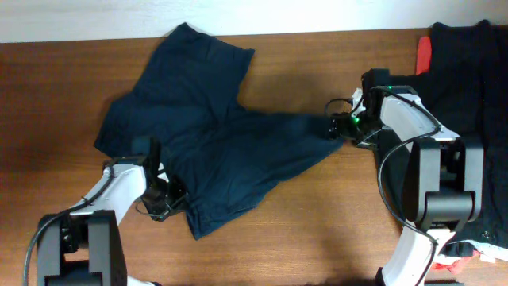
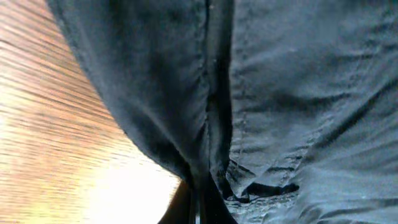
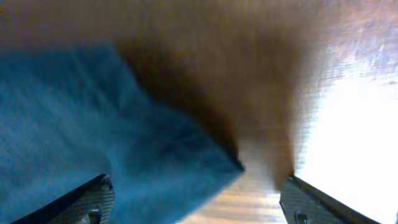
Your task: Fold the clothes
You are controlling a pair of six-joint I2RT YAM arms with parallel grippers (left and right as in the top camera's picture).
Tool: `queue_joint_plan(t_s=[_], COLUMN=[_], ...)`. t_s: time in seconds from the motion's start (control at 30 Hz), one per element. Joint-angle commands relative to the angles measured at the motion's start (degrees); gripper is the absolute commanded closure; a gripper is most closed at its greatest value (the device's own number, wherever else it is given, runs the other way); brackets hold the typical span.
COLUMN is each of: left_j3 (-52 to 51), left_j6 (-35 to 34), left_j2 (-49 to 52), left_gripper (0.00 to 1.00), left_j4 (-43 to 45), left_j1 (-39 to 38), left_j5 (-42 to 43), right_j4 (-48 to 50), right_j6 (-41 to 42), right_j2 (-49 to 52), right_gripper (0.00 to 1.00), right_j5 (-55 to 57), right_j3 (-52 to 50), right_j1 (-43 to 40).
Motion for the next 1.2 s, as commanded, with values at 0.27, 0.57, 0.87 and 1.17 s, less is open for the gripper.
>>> queue_joint_plan(t_s=[0.27, 0.57, 0.87, 1.17], left_j3=[-0.39, 8.76, 9.92, 9.92], left_j6=[1.18, 10.34, 12.81, 12.81], left_j2=[0.2, 0.11, 0.09, 0.11], left_gripper=[0.99, 0.32, 0.32, 0.32], left_j4=[0.52, -7.65, -11.82, -12.26], left_j1=[2.51, 13.05, 13.33, 13.33], left_j5=[-7.52, -5.6, 0.74, 0.72], right_j4=[-0.22, -8.46, -21.24, -33.99], right_j6=[1.05, 2.56, 9.03, 19.54], right_j2=[2.6, -2.84, -4.2, -4.2], right_gripper=[0.93, 0.96, 0.96, 0.96], right_j5=[-1.79, -1.6, 8.15, 22.29], right_j3=[-0.85, -0.83, -0.85, -1.22], right_j1=[4.87, 3.72, 5.6, 5.62])
